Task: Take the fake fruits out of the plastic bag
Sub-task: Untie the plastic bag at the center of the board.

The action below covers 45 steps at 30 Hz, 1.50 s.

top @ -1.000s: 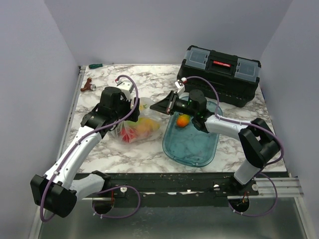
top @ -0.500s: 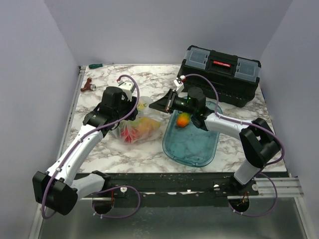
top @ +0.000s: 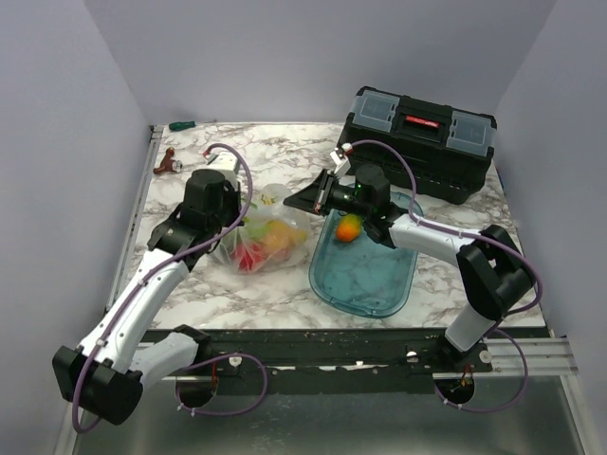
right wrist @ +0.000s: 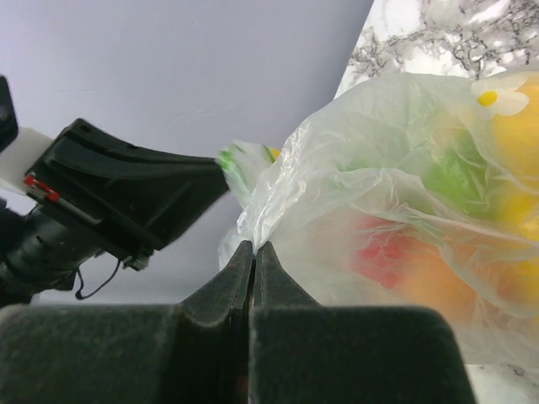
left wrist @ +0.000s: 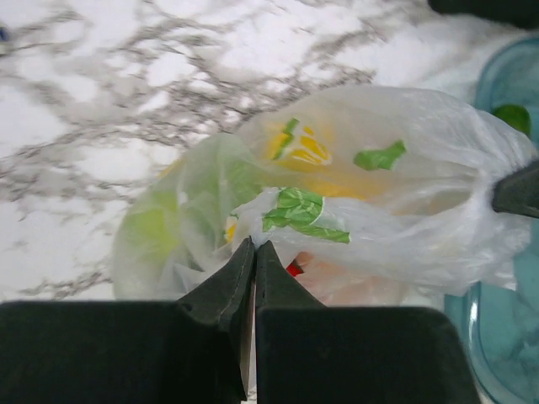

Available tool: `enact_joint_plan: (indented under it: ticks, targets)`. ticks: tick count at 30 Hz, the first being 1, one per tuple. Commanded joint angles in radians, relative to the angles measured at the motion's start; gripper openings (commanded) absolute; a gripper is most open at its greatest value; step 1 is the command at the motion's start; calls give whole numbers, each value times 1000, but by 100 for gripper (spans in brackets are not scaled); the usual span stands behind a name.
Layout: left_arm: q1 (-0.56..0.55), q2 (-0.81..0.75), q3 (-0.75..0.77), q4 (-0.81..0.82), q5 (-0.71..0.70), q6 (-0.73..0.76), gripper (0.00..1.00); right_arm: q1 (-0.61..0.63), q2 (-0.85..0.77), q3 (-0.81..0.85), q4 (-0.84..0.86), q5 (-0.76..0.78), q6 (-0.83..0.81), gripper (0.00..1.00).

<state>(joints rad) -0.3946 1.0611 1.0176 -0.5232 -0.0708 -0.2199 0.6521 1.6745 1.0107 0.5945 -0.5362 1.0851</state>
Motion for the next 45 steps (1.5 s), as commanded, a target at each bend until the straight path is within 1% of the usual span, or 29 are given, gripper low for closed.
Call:
enact_joint_plan:
  ticks: [1,2,4,6,7,9,10,12,13,14,16,17,20,23,25,27,28,30,33,35,38,43,45]
  targets:
    - [6,-140,-45,22,-383,-102,0,-23,-25,12,-27,58,-6,1]
    - [5,-160,-48,21,-420,-109,0,-33,-11,17,-30,52,15,1]
    - [5,-203,-63,36,-441,-117,0,-60,26,23,-16,38,92,1]
    - [5,-246,-89,68,-462,-113,0,-89,60,3,72,11,179,1]
    - [5,-259,-102,85,-472,-109,0,-99,73,1,87,6,203,1]
    - [5,-269,-111,100,-465,-101,0,-109,92,13,76,1,213,1]
    - [5,-269,-104,92,-449,-99,0,-108,103,41,42,-9,183,1]
    - [6,-279,-96,86,-407,-91,0,-99,120,133,-144,-29,68,4]
    - [5,-289,-109,104,-389,-82,0,-94,111,164,-259,-6,2,8]
    - [6,-301,-125,123,-366,-71,0,-87,78,167,-322,38,-51,15]
    - [5,-305,-125,130,-346,-70,0,-72,-2,164,-448,151,-164,34]
    - [5,-301,-120,125,-339,-70,0,-69,-38,169,-500,198,-213,41]
    - [5,-303,-108,103,-311,-69,0,-49,-117,181,-635,305,-346,54]
    - [4,-329,-129,134,-274,-60,0,-10,-150,233,-697,369,-532,64]
    - [4,-333,-135,149,-268,-45,0,39,-144,299,-755,439,-654,66]
    - [5,-324,-116,128,-271,-41,0,116,-142,335,-783,542,-802,68]
    - [5,-323,-110,122,-269,-41,0,171,-144,343,-790,637,-888,71]
    - [5,-329,-122,135,-261,-40,0,257,-143,344,-788,746,-1021,75]
    - [5,-317,-122,137,-266,-36,0,324,-135,333,-767,834,-1178,75]
    - [5,-305,-111,125,-268,-36,0,362,-124,333,-765,865,-1258,75]
    - [6,-307,-120,133,-265,-39,0,410,-93,345,-757,940,-1325,75]
    - [6,-311,-119,132,-267,-42,0,457,4,356,-673,1146,-1447,76]
    - [5,-314,-119,132,-269,-41,0,460,27,358,-646,1154,-1474,76]
